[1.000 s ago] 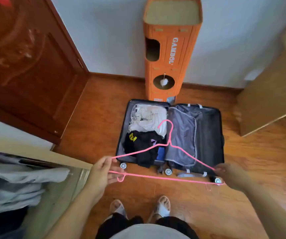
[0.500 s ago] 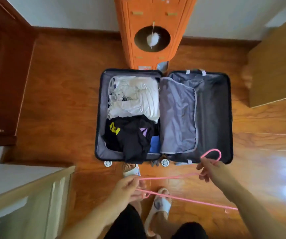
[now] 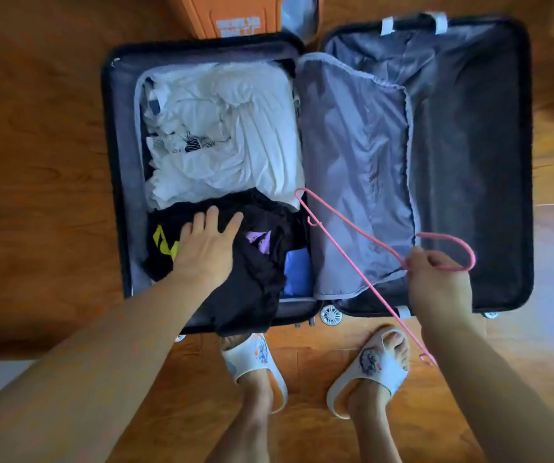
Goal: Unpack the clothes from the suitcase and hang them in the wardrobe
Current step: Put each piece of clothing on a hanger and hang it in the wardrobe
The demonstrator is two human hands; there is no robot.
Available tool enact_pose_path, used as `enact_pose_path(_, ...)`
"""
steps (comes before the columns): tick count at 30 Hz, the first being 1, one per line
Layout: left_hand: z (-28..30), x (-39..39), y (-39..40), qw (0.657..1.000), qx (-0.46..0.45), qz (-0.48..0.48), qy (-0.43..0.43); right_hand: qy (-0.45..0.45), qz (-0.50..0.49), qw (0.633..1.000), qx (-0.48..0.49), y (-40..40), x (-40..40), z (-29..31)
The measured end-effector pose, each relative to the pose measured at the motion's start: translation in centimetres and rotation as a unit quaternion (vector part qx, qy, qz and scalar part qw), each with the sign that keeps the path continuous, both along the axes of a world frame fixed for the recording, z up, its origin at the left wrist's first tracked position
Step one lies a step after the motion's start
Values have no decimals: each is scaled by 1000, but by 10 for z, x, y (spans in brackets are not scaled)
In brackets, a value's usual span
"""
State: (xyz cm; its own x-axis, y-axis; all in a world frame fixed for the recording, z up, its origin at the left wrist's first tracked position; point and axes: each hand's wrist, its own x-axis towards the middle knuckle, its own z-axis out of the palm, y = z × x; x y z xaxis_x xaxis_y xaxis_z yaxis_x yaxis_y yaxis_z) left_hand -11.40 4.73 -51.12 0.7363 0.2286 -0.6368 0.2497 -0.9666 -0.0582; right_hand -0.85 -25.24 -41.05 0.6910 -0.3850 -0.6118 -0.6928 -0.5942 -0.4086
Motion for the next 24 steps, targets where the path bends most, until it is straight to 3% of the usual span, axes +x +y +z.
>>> enact_pose_path(2,-19,4,5,995,78,7,53,17,0,1000,12,-8,-3,-2)
enact_pose_path(5,-22,2,26,993,77,80,37,35,8,999,13,-22,-11,5)
enact_pose_path(8,5,-17,39,994,5,95,-60,31,0,999,9,-30,-18,22)
enact_pose_path(11,71,-24,31,960,-119,233,-98,27,22,999,12,-35,-28,52)
enact_pose_path(14,170,-15,29,861,-215,432,-159,2,47,998,37,-39,-38,97)
enact_pose_path(16,258,-9,32,789,-255,510,-228,-8,58,997,55,-43,-37,139)
enact_pose_path(22,519,2,21,629,-388,599,-308,-96,113,976,158,-55,-36,304)
enact_pose_path(24,594,-3,9,593,-435,597,-319,-118,138,965,190,-60,-34,355)
